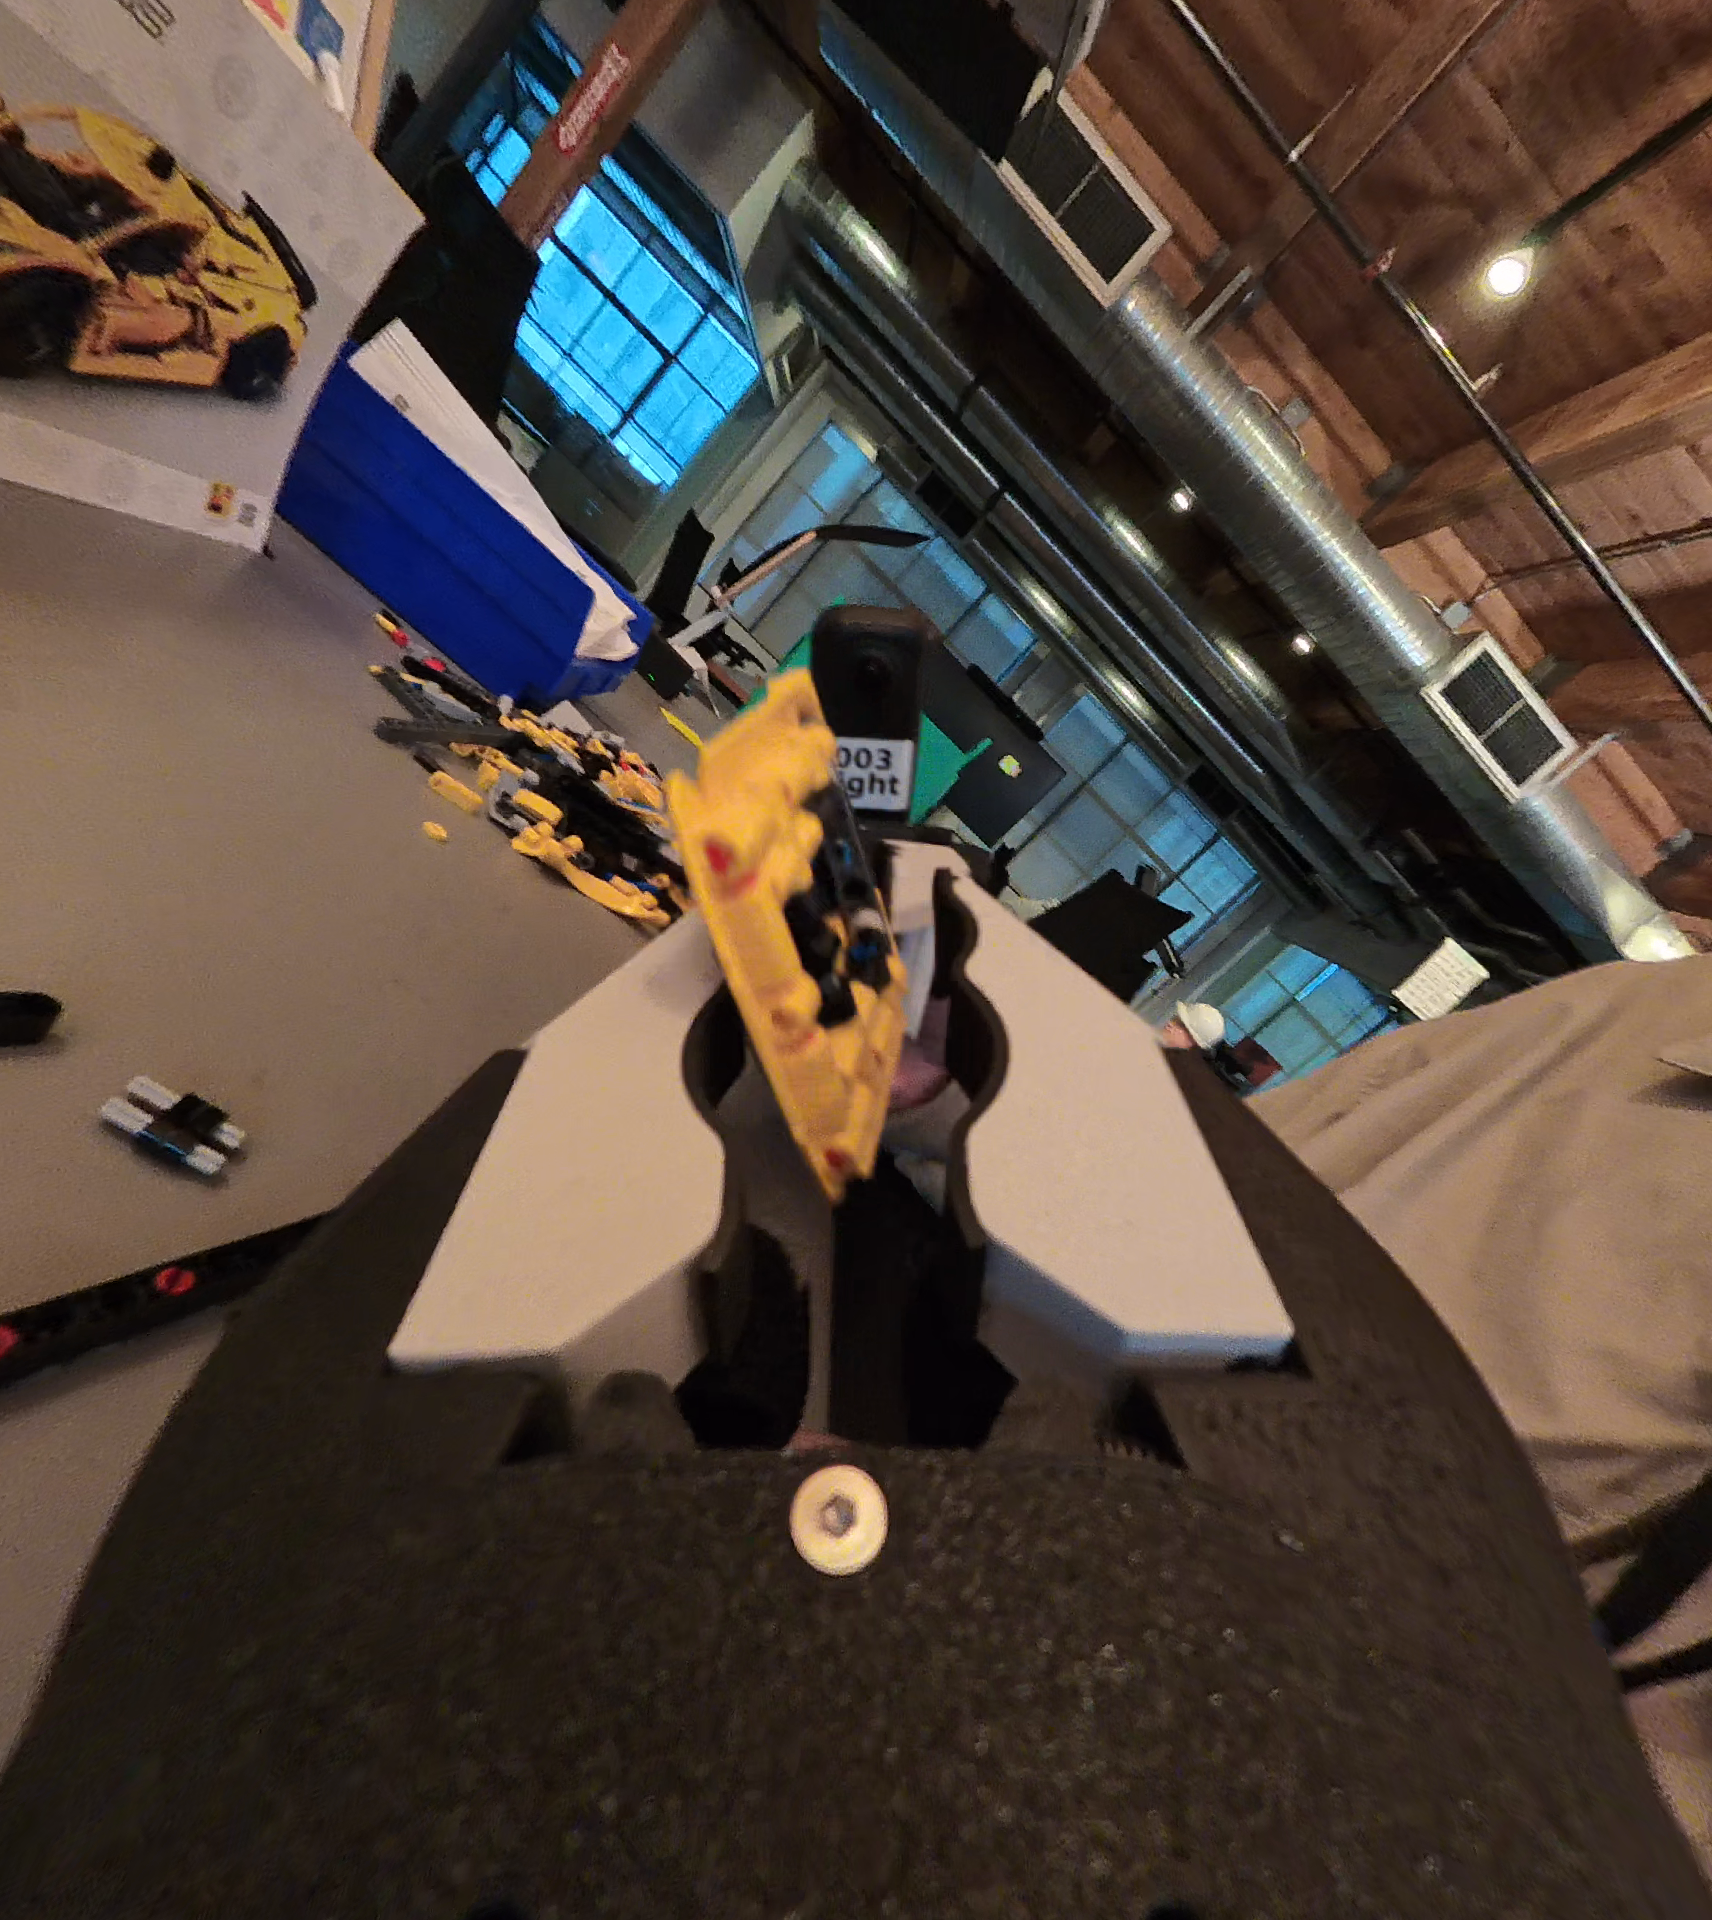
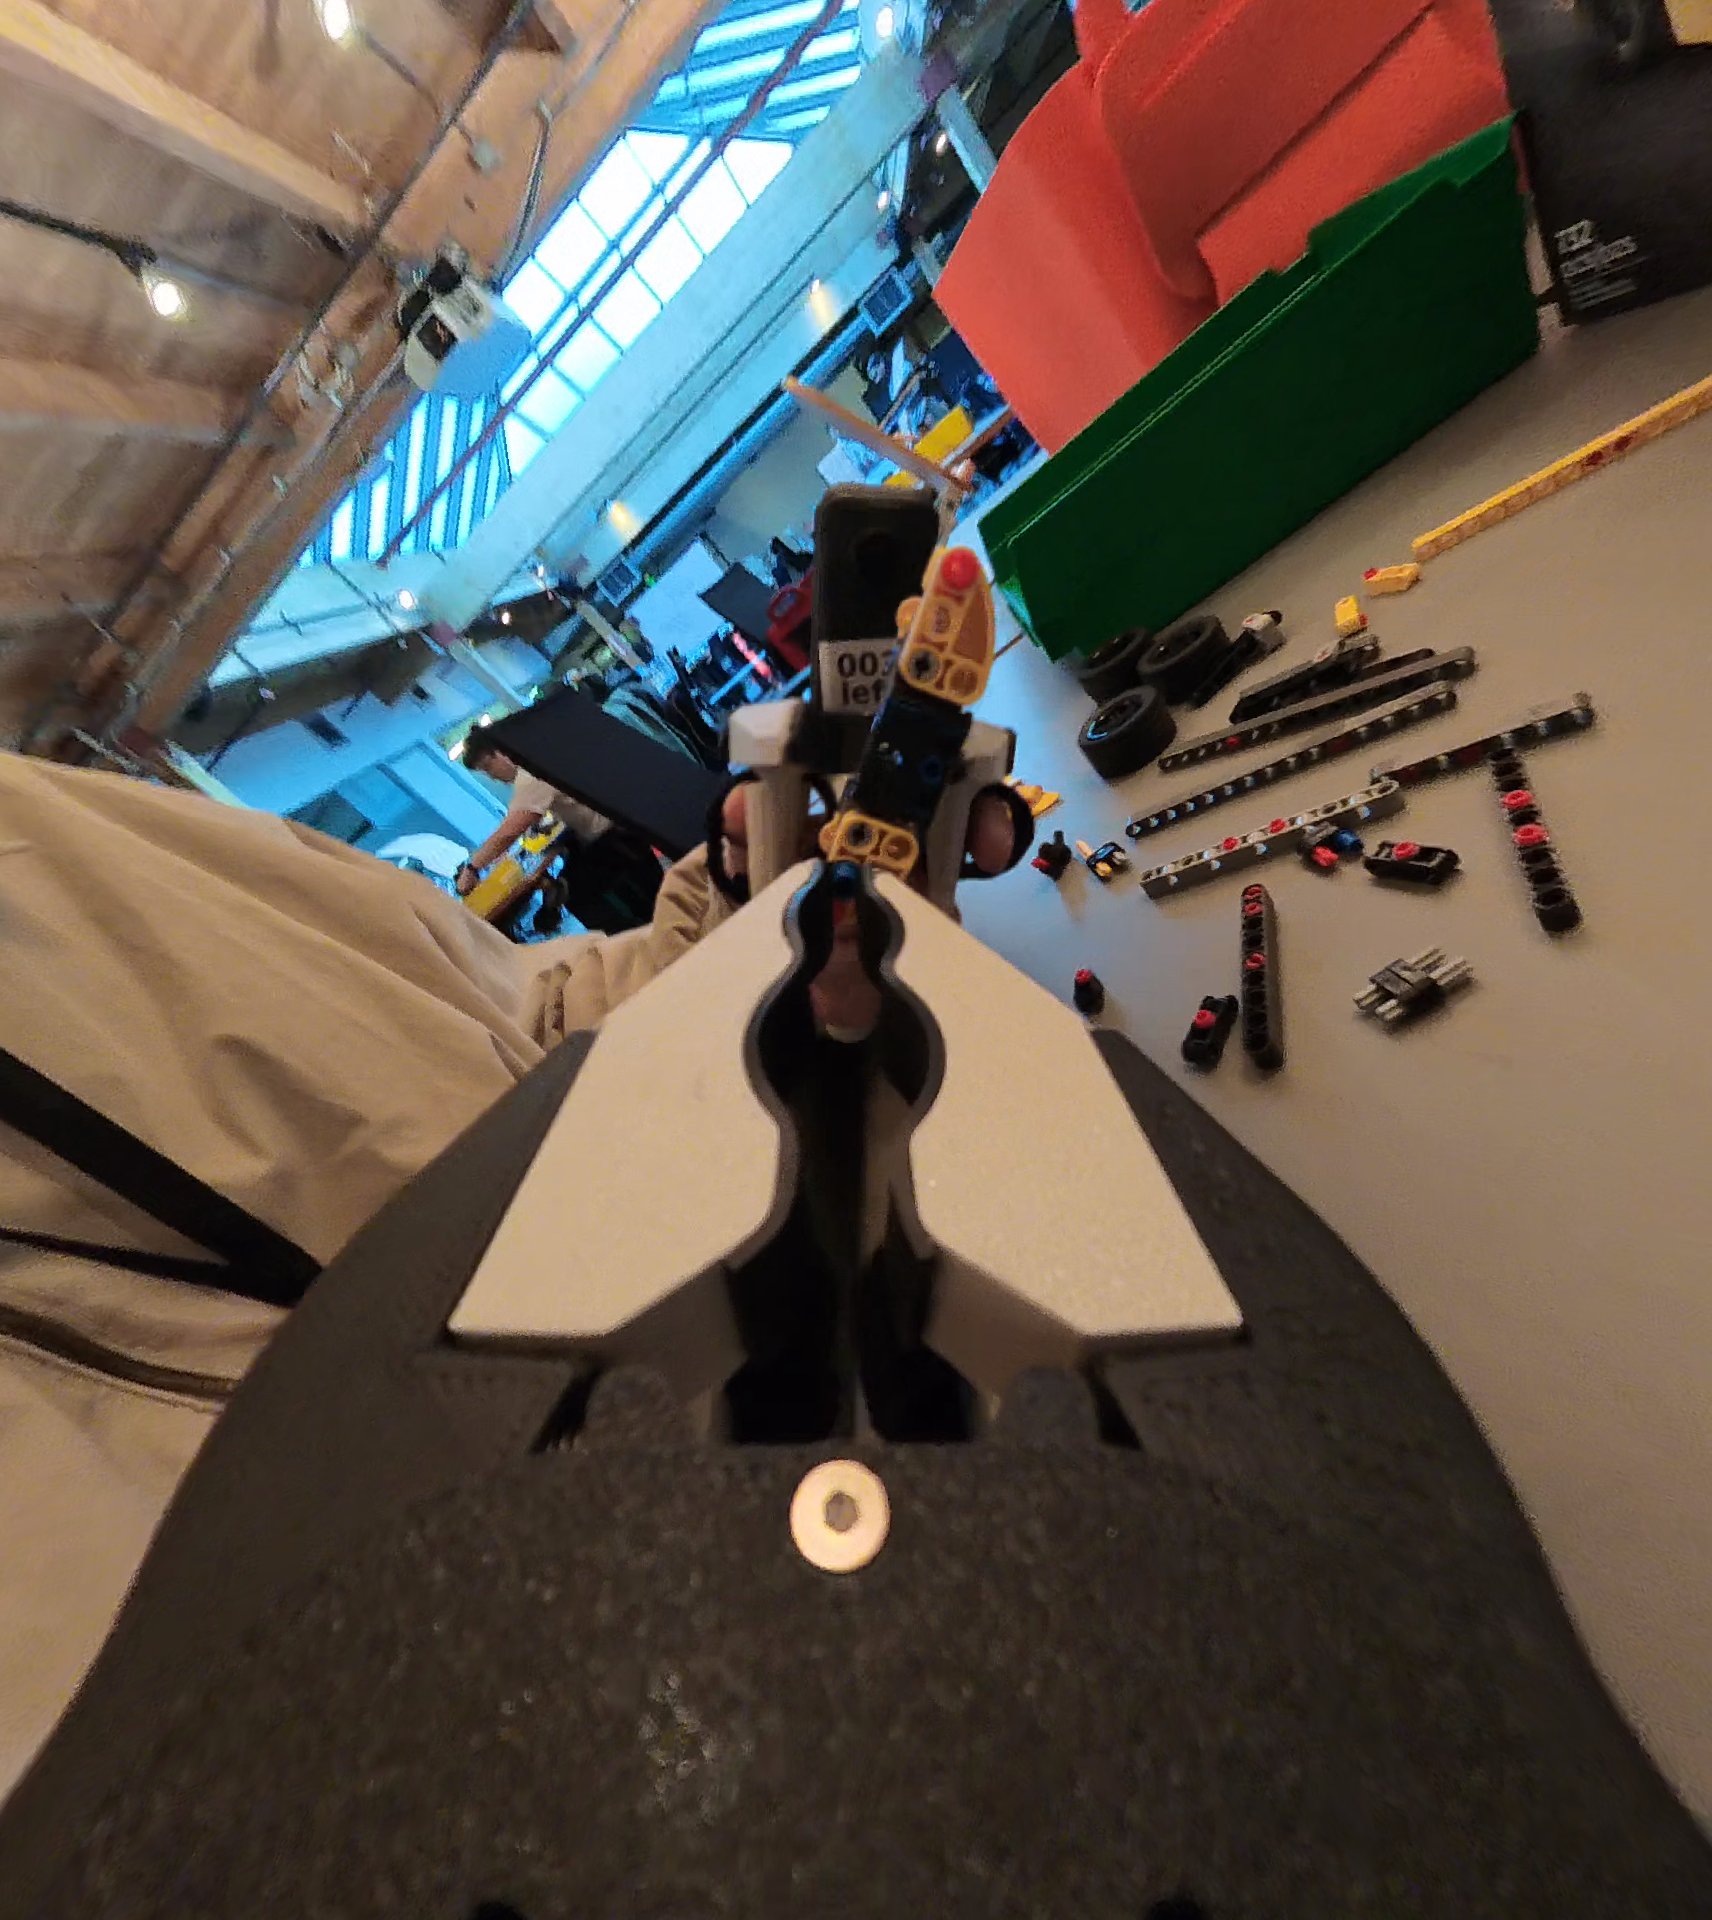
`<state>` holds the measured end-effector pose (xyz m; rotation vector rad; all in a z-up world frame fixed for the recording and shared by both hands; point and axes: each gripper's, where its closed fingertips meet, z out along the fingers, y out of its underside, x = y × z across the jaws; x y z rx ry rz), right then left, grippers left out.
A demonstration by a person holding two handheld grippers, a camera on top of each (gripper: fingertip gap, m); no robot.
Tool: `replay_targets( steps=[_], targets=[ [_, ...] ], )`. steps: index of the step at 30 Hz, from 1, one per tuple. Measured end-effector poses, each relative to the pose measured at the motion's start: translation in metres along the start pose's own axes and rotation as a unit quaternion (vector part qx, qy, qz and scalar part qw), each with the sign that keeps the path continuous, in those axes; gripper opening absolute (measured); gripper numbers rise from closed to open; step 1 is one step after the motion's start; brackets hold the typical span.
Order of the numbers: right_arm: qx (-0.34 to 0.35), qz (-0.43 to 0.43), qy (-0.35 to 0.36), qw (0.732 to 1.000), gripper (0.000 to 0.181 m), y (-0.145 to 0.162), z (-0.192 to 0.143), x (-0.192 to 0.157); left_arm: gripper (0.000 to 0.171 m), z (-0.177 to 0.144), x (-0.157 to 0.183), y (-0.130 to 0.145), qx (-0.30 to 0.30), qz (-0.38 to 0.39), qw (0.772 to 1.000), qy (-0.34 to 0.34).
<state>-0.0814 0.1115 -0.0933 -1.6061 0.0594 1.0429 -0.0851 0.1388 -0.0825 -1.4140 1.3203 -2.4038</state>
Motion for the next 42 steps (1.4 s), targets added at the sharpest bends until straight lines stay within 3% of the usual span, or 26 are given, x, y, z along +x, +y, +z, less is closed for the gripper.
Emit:
replay_targets(
  steps=[4, 7, 15, 23, 25, 27, 28, 30, 32, 37, 39, 42],
  targets=[
    [0.012, 0.009, -0.003, 1.0, 0.003, -0.002, -0.002, 0.001, 0.039, 0.008, 0.002, 0.013, -0.036, -0.003, 0.999, 0.006],
    [0.011, 0.001, -0.002, 1.0, 0.003, 0.0, 0.0, 0.0, 0.019, 0.009, 0.002, 0.017, -0.047, 0.001, 0.999, 0.006],
    [-0.012, 0.023, -0.003, 1.0, 0.004, 0.008, 0.002, 0.002, 0.016, 0.005, 0.0, 0.021, -0.06, 0.022, 0.998, -0.006],
    [-0.065, -0.023, 0.012, 0.998, 0.001, 0.015, -0.007, 0.004, 0.014, 0.007, -0.001, 0.03, -0.096, 0.068, 0.993, -0.026],
    [-0.013, -0.019, 0.034, 0.999, 0.002, -0.01, -0.037, 0.013, 0.015, -0.009, -0.004, 0.007, -0.041, 0.069, 0.996, -0.035],
    [0.07, -0.009, 0.069, 0.995, 0.002, -0.049, -0.106, 0.024, 0.014, -0.036, -0.017, -0.017, 0.012, 0.043, 0.998, -0.042],
    [0.04, -0.039, 0.118, 0.991, 0.003, -0.048, -0.128, 0.03, 0.015, -0.037, -0.022, -0.018, 0.018, 0.029, 0.998, -0.048],
    [-0.028, -0.103, 0.263, 0.959, 0.004, -0.046, -0.168, 0.055, 0.015, -0.025, -0.019, -0.015, 0.017, 0.01, 0.999, -0.032],
    [-0.082, -0.127, 0.413, 0.898, 0.004, -0.046, -0.217, 0.086, 0.015, -0.016, -0.007, -0.017, 0.025, -0.015, 1.0, 0.011],
    [-0.149, -0.162, 0.585, 0.781, 0.004, -0.037, -0.296, 0.118, 0.015, -0.005, 0.012, -0.008, 0.017, -0.062, 0.995, 0.076],
    [-0.172, -0.157, 0.601, 0.765, 0.005, -0.029, -0.306, 0.125, 0.015, -0.005, 0.024, -0.01, 0.024, -0.067, 0.991, 0.109],
    [-0.157, -0.152, 0.602, 0.768, 0.019, -0.031, -0.303, 0.126, 0.015, -0.004, 0.025, -0.009, 0.022, -0.07, 0.991, 0.112]
  ],
)
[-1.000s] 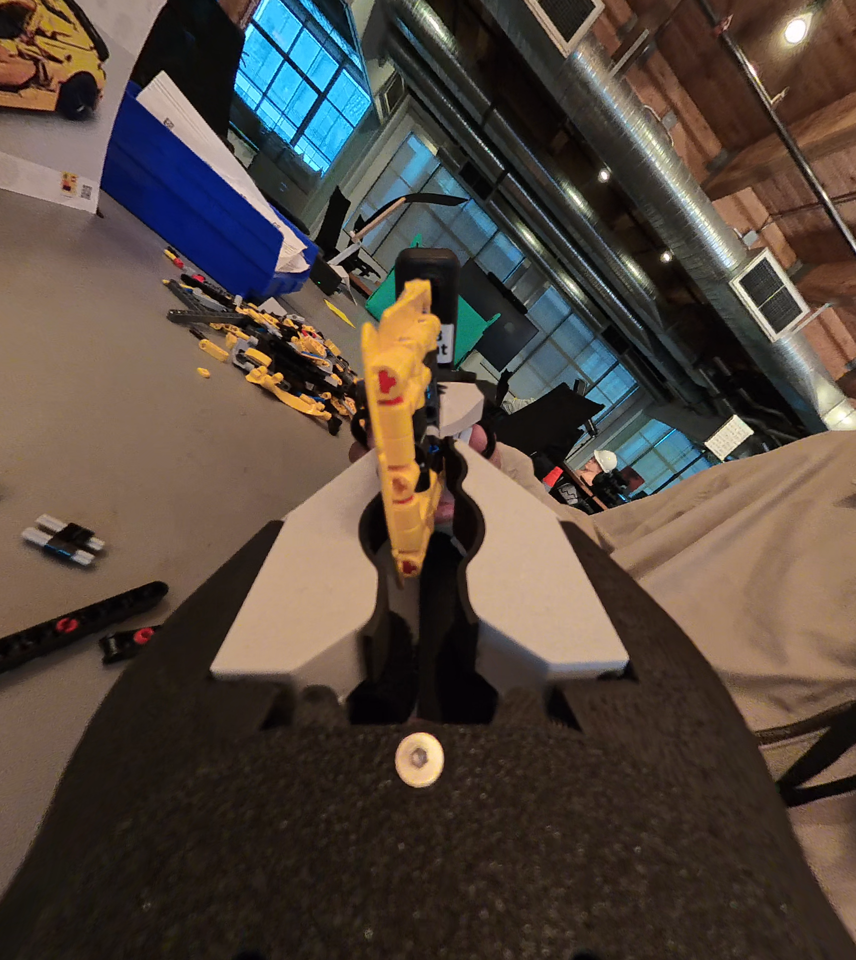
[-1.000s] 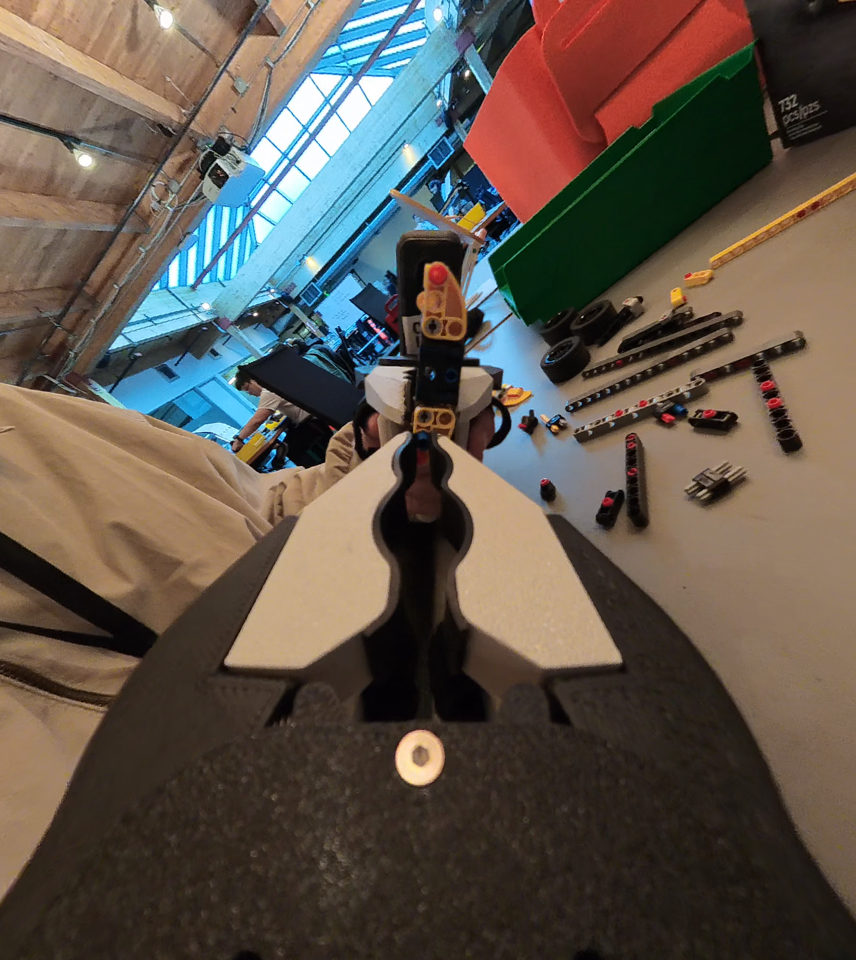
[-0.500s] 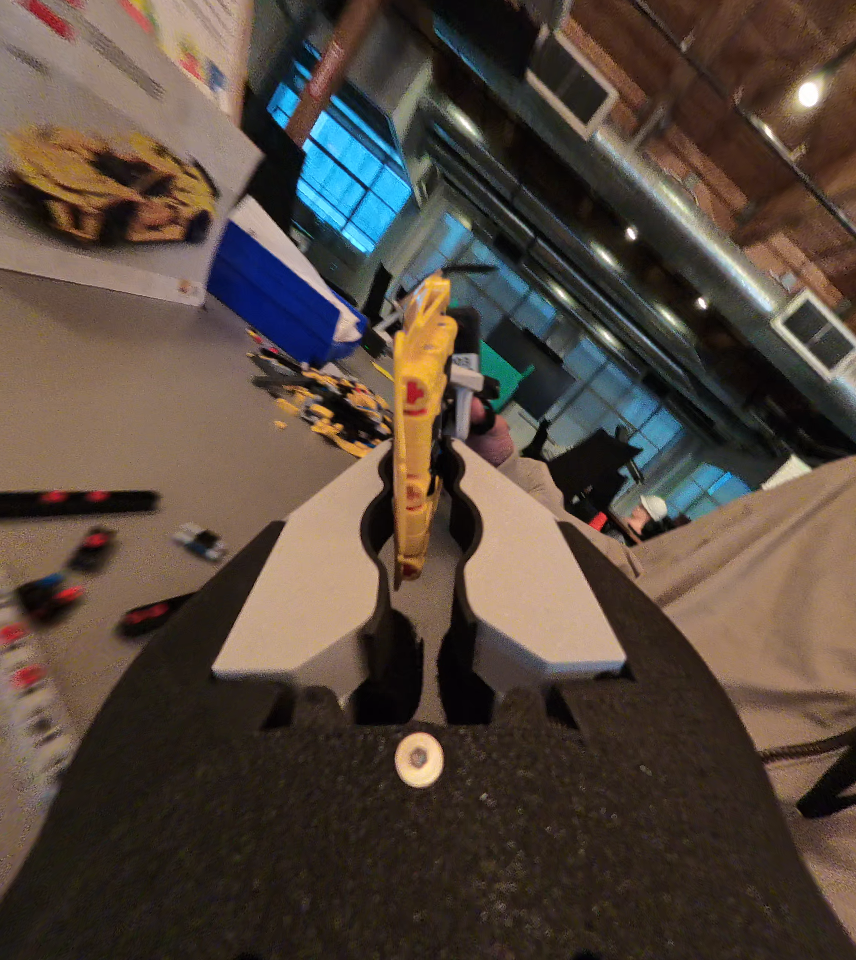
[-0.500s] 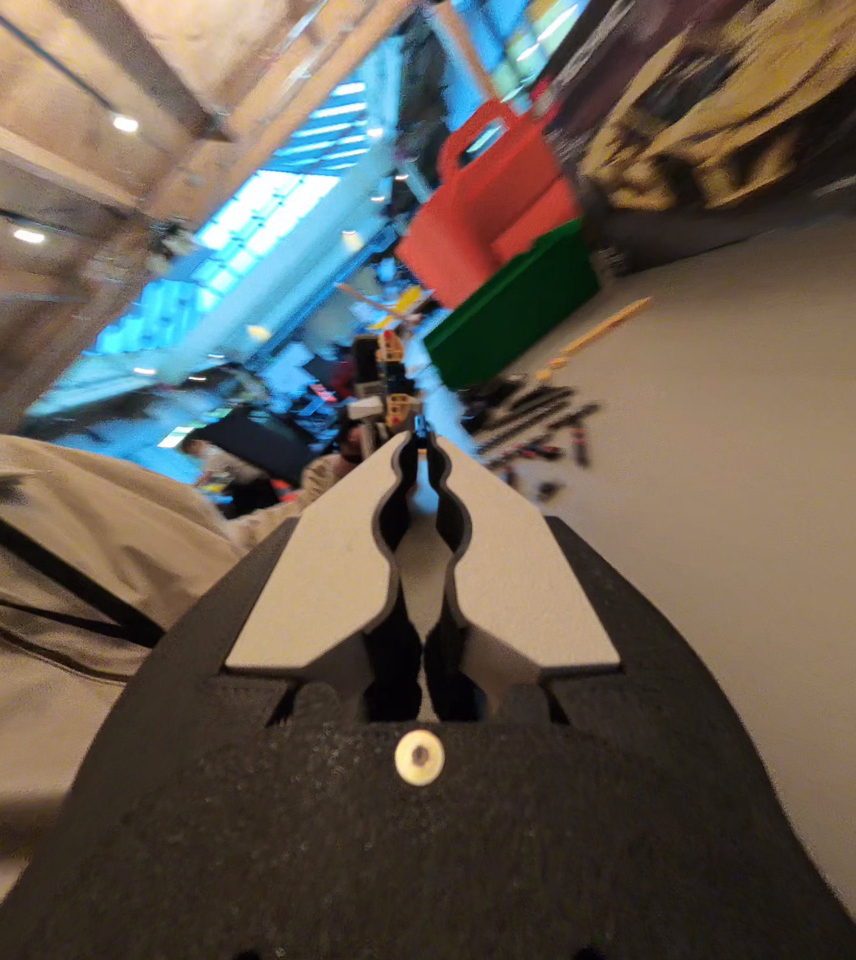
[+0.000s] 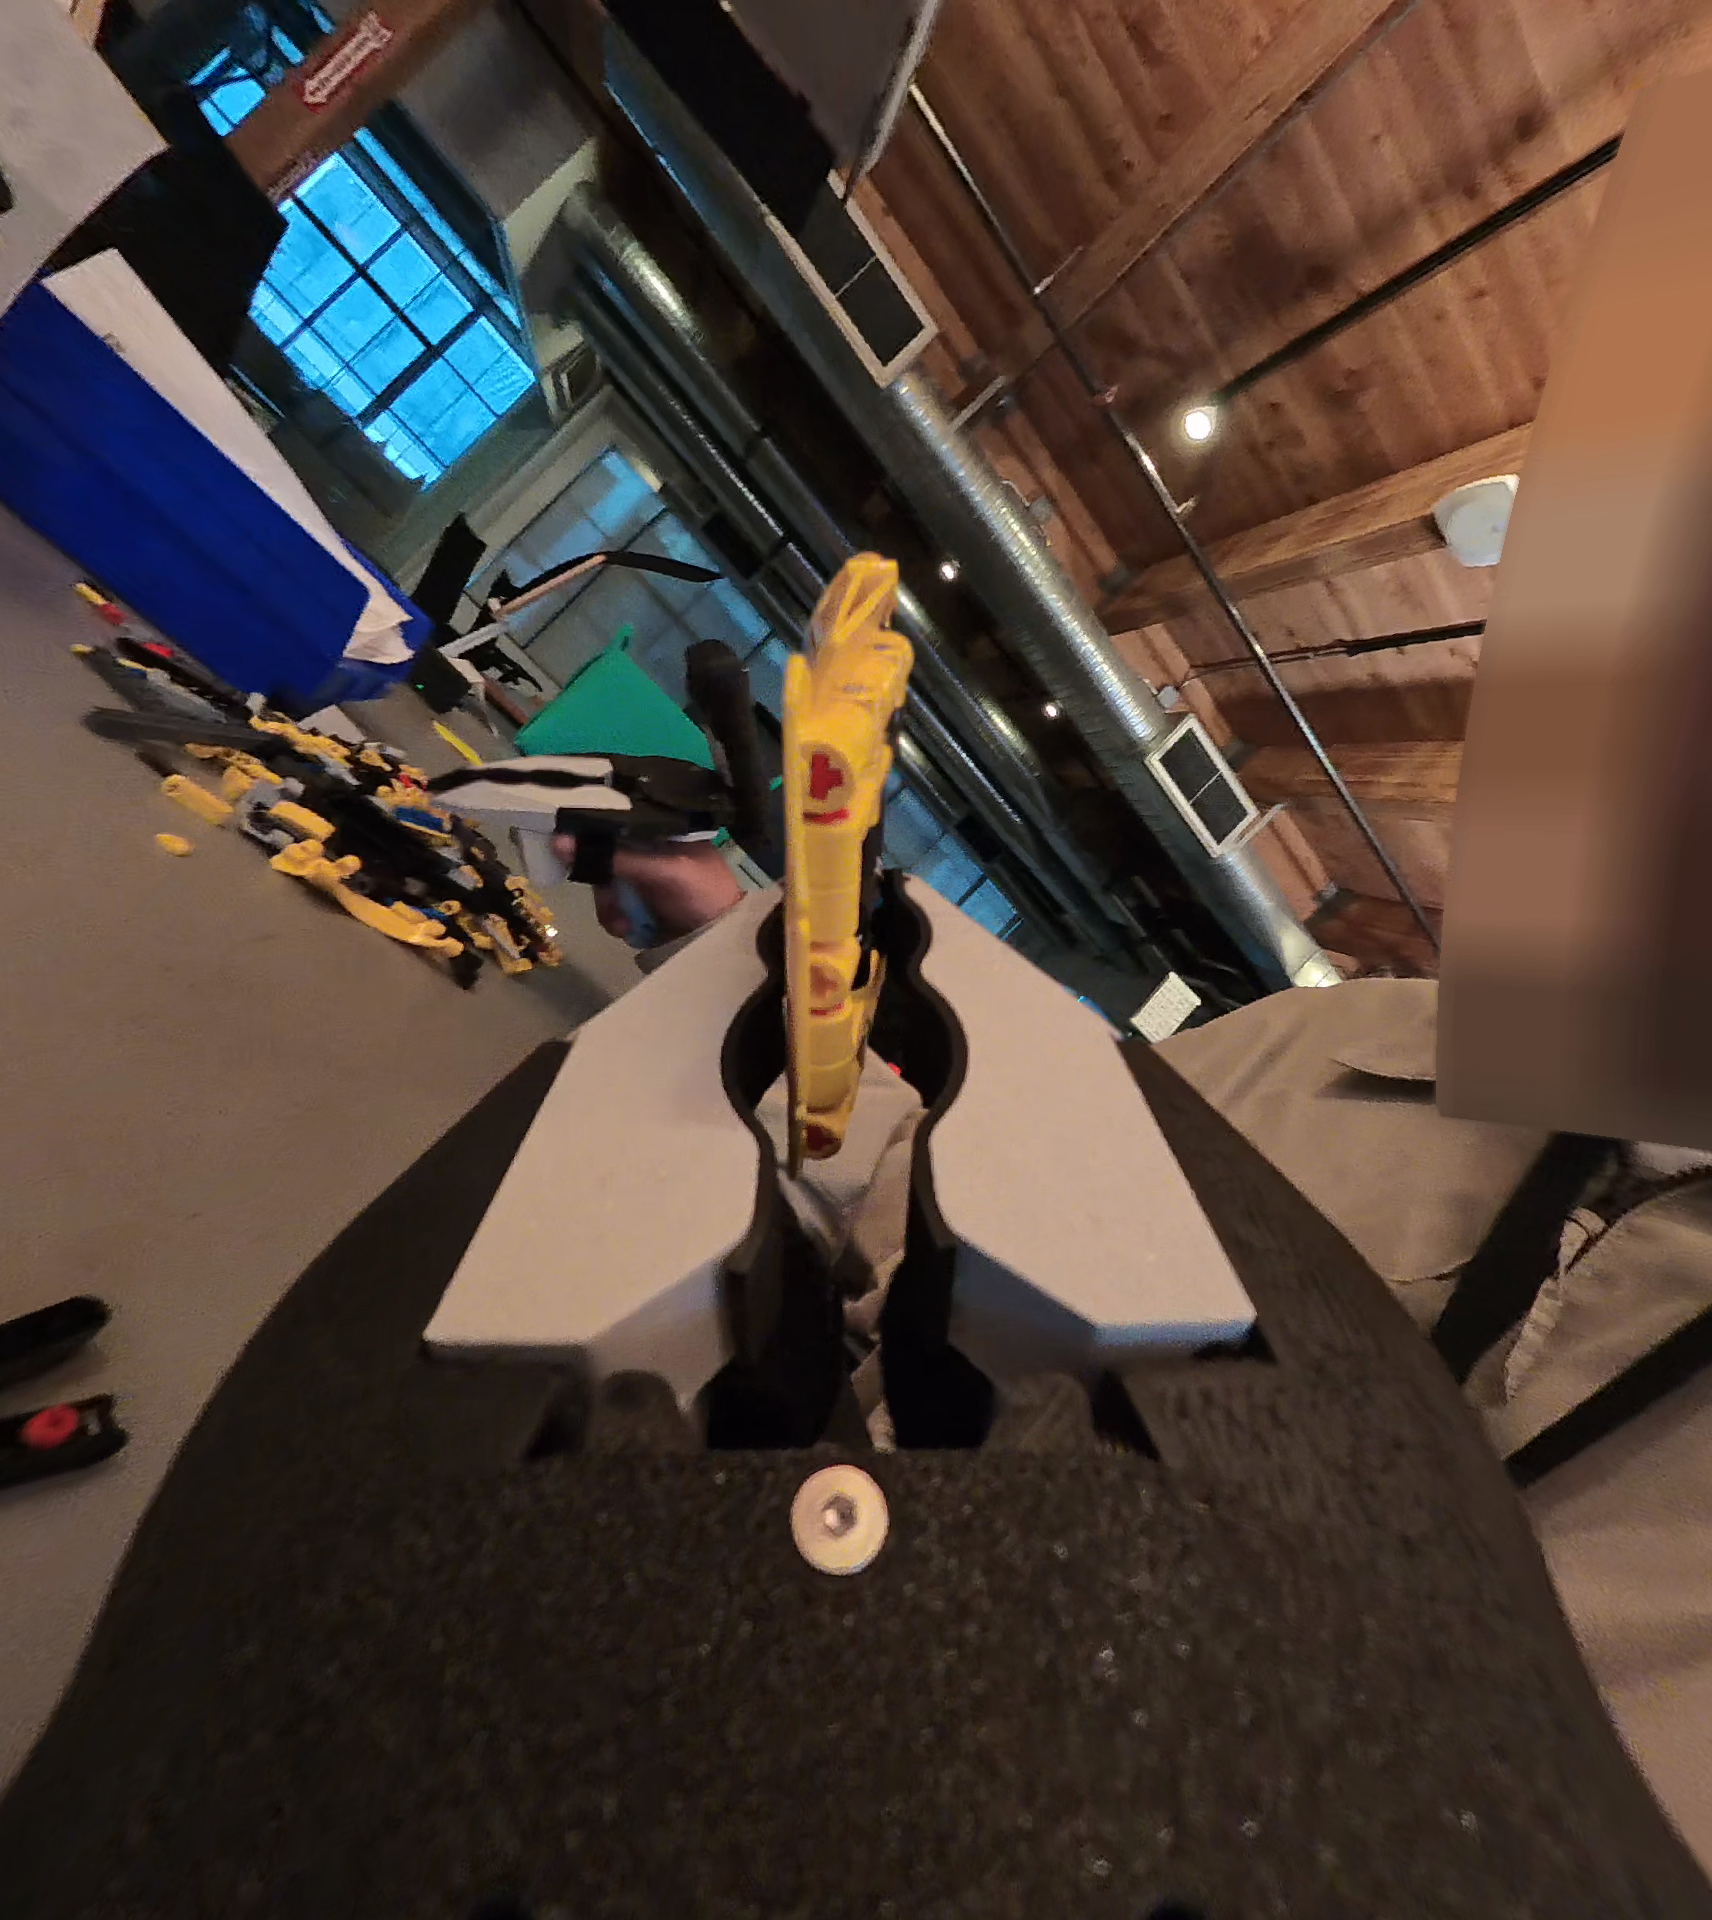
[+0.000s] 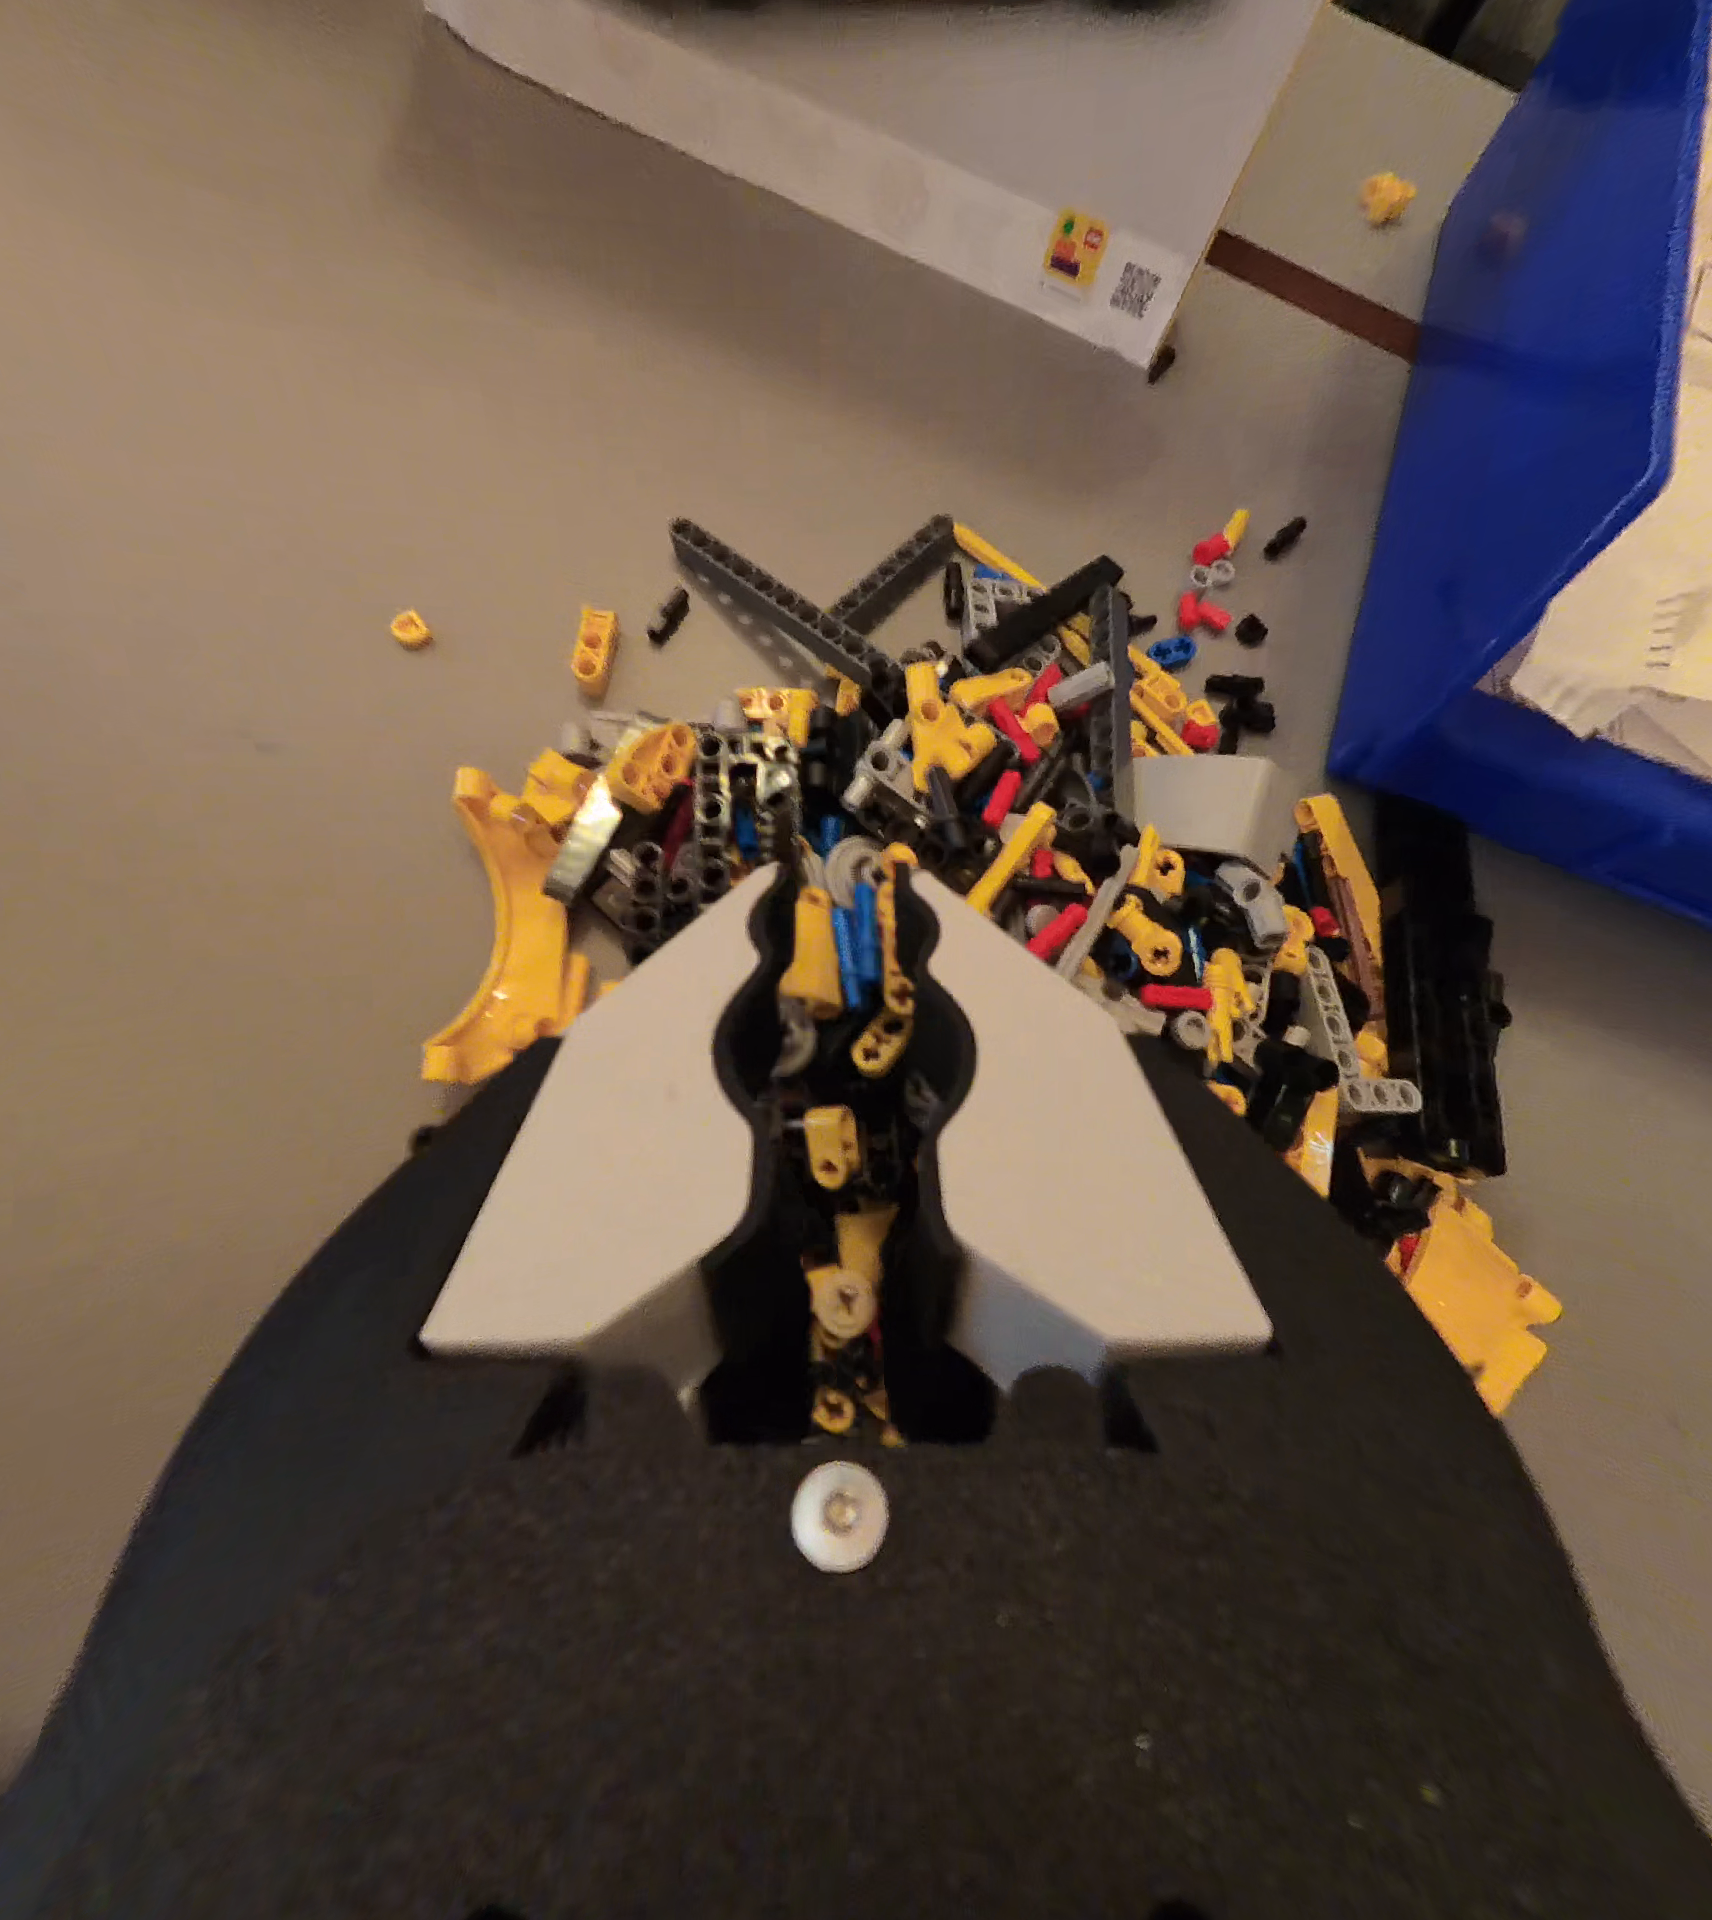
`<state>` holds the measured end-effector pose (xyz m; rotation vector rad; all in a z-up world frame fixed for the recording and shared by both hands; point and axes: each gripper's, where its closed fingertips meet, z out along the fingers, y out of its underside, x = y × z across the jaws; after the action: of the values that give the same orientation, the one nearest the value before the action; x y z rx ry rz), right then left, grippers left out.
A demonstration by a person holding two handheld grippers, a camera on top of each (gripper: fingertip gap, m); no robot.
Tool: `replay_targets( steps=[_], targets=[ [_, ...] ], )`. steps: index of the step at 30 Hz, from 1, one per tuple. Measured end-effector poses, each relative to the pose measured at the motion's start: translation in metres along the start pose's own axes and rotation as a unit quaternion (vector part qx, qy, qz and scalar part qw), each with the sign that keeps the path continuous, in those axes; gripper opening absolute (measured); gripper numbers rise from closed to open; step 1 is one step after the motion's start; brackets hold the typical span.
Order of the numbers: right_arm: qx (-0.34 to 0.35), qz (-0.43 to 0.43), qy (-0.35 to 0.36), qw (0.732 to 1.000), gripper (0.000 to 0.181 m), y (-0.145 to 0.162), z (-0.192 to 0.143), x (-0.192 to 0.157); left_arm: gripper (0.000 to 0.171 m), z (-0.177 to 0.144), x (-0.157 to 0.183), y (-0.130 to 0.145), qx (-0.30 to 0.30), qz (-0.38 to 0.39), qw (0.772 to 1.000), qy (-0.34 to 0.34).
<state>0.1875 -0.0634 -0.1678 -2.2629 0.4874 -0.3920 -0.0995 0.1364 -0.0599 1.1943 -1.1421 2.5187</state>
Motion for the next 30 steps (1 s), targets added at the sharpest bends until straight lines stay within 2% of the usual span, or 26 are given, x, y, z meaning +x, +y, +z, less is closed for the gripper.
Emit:
replay_targets(
  steps=[3, 5, 8, 10, 12, 14, 18, 22, 25, 27, 28, 29, 30],
  targets=[
    [0.058, 0.009, -0.04, 0.997, 0.026, -0.031, -0.008, -0.028, 0.015, 0.001, 0.001, 0.001, -0.002, -0.004, 1.0, 0.005],
    [0.113, 0.009, -0.129, 0.985, 0.032, -0.062, -0.017, -0.077, 0.015, 0.001, 0.002, 0.004, -0.011, 0.0, 1.0, 0.005],
    [0.177, 0.007, -0.282, 0.943, 0.036, -0.101, -0.039, -0.165, 0.015, 0.004, 0.002, 0.01, -0.027, 0.003, 1.0, 0.001],
    [0.212, 0.028, -0.387, 0.897, 0.038, -0.121, -0.059, -0.221, 0.016, 0.006, -0.001, 0.015, -0.042, 0.013, 0.999, -0.01],
    [0.223, 0.043, -0.45, 0.864, 0.039, -0.13, -0.07, -0.26, 0.015, 0.008, -0.006, 0.026, -0.072, 0.029, 0.996, -0.032],
    [0.23, 0.051, -0.482, 0.844, 0.038, -0.133, -0.073, -0.285, 0.016, 0.012, -0.01, 0.037, -0.102, 0.044, 0.993, -0.05],
    [0.214, 0.057, -0.514, 0.828, 0.022, -0.126, -0.069, -0.305, 0.016, 0.014, -0.01, 0.043, -0.115, 0.05, 0.991, -0.052],
    [0.228, 0.078, -0.53, 0.813, 0.016, -0.13, -0.074, -0.301, 0.016, 0.015, -0.013, 0.05, -0.133, 0.053, 0.988, -0.061],
    [0.215, 0.082, -0.533, 0.814, 0.014, -0.127, -0.071, -0.3, 0.016, 0.015, -0.015, 0.052, -0.14, 0.058, 0.986, -0.069],
    [0.199, 0.086, -0.532, 0.819, 0.014, -0.123, -0.067, -0.297, 0.016, 0.015, -0.024, 0.052, -0.142, 0.079, 0.982, -0.099],
    [0.198, 0.09, -0.528, 0.821, 0.013, -0.122, -0.065, -0.295, 0.022, 0.014, -0.029, 0.048, -0.134, 0.091, 0.979, -0.121],
    [0.205, 0.092, -0.533, 0.816, 0.013, -0.123, -0.067, -0.294, 0.041, 0.013, -0.032, 0.043, -0.124, 0.099, 0.978, -0.133],
    [0.205, 0.091, -0.546, 0.807, 0.013, -0.122, -0.07, -0.297, 0.049, 0.013, -0.031, 0.039, -0.115, 0.102, 0.979, -0.133]
  ],
)
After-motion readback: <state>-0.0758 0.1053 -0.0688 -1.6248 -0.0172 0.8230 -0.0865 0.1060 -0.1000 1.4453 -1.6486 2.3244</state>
